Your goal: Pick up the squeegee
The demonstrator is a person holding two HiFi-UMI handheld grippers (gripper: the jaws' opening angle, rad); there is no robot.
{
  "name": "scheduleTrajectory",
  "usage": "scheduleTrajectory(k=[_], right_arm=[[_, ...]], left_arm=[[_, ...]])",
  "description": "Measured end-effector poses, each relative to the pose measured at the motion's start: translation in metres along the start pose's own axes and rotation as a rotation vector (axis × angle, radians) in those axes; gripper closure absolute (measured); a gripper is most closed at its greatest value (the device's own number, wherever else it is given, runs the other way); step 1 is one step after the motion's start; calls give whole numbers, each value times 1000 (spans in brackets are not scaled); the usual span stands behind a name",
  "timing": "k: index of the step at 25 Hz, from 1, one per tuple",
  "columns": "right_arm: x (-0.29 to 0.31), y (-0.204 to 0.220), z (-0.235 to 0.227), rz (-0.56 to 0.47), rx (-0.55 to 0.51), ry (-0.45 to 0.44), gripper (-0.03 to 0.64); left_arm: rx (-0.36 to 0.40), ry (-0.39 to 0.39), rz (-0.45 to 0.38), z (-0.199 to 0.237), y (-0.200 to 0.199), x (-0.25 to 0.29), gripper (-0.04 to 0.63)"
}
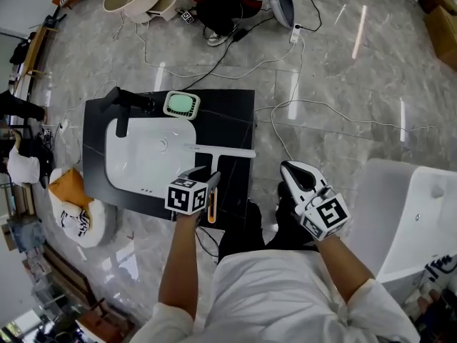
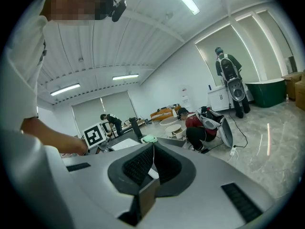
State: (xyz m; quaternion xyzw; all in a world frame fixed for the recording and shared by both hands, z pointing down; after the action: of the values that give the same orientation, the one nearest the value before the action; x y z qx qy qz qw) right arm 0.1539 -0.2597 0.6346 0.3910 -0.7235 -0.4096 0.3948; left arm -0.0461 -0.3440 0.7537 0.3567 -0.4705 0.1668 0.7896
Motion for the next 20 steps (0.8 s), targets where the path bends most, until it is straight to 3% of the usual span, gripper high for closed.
scheduleTrajectory(k=[12, 20], right_arm=[[-10, 8, -8, 0, 23, 14, 601], [-17, 7, -7, -6, 28, 17, 601]], left_arm=[[-32, -13, 79, 0, 5, 16, 489], [-100, -13, 78, 2, 5, 17, 505]])
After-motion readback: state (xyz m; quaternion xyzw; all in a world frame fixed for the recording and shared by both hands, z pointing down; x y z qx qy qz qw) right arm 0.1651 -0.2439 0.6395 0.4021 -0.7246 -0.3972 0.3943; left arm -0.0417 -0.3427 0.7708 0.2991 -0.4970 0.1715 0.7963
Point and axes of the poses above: the fingertips, and each gripper's own axes: x forward along the fingers, z to its left, y out of its underside, the point moved 2 cm from there along -x, backward along the fingers, and after that the axes turned 3 degrees about -y, right-handed, at the moved point
